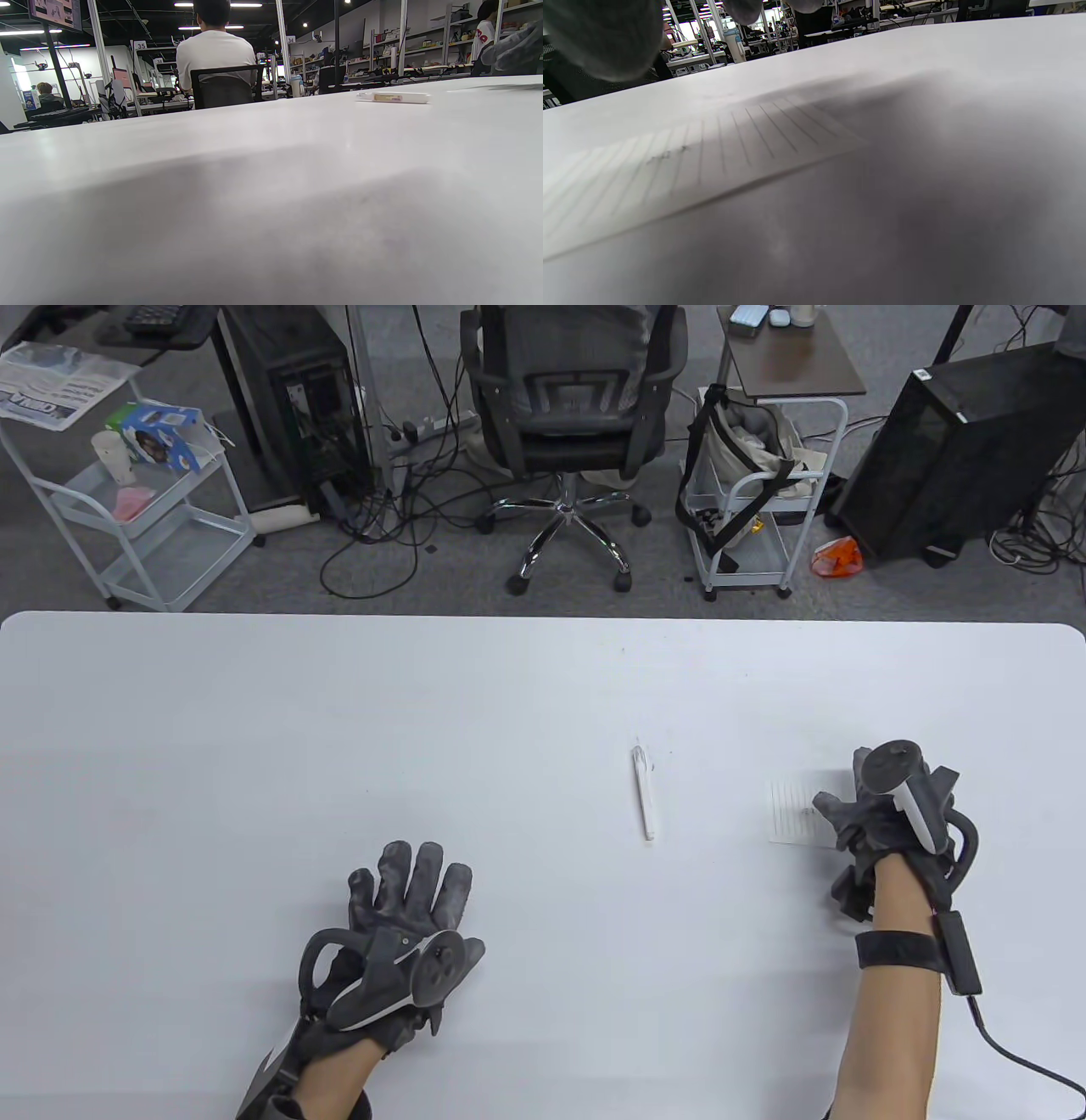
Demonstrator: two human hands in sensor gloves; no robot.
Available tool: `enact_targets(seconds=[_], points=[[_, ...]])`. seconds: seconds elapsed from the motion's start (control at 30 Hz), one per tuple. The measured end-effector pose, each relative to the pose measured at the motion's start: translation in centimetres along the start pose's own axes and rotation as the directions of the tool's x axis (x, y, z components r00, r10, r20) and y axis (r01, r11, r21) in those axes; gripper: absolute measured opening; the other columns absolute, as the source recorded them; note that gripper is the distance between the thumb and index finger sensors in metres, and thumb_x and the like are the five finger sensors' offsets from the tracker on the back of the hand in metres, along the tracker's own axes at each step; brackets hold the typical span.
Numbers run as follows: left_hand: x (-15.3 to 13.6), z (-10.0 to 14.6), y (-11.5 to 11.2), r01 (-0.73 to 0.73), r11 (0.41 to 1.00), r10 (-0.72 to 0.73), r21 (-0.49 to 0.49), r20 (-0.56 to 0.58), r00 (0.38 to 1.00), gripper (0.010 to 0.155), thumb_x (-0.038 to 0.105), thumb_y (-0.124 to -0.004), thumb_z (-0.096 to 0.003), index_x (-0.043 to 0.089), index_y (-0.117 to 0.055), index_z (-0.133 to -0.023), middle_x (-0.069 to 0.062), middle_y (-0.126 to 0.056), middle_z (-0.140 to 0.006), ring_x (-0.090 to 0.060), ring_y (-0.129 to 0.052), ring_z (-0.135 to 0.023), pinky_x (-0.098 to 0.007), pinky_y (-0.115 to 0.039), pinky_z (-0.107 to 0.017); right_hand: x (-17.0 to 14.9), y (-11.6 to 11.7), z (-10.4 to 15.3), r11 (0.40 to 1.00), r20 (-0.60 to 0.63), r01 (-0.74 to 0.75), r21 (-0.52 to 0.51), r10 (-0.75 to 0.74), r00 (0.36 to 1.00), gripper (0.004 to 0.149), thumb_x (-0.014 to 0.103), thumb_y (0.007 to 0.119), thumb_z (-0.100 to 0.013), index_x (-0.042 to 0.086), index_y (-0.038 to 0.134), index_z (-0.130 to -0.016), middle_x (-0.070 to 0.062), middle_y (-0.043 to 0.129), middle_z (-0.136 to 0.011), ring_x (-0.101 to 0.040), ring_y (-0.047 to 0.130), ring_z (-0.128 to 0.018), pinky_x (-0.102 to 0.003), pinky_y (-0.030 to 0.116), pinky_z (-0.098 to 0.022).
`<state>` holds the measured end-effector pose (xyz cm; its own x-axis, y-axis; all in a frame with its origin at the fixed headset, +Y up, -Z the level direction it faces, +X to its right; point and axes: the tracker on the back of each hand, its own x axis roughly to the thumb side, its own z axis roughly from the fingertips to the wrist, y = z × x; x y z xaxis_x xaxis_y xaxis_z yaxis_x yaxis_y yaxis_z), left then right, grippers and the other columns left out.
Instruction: Squeeze and apply correction pen on text
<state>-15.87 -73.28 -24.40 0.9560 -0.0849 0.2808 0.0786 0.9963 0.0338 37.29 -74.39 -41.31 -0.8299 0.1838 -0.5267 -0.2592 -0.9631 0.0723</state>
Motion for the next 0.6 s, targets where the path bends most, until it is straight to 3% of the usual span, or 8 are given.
enact_targets(seconds=[0.6], points=[[0.16, 0.11, -0.04, 0.013, 1.0, -0.013, -0.007, 0.003, 1.0, 0.082, 0.07, -0.055, -0.0414, 0.029, -0.029, -0.108, -0.009, -0.025, -0.119, -0.047, -0.032, -0.11, -0.071, -0.041, -0.072, -0.7, 0.87, -0.11, 1.0, -0.017, -0.019, 0.021, 0.02, 1.0, 0.082, 0.064, 0.079, -0.034, 0.045, 0.037, -0.102, 0.013, 0.026, -0.122, -0.023, 0.022, -0.116, -0.055, 0.025, -0.088]])
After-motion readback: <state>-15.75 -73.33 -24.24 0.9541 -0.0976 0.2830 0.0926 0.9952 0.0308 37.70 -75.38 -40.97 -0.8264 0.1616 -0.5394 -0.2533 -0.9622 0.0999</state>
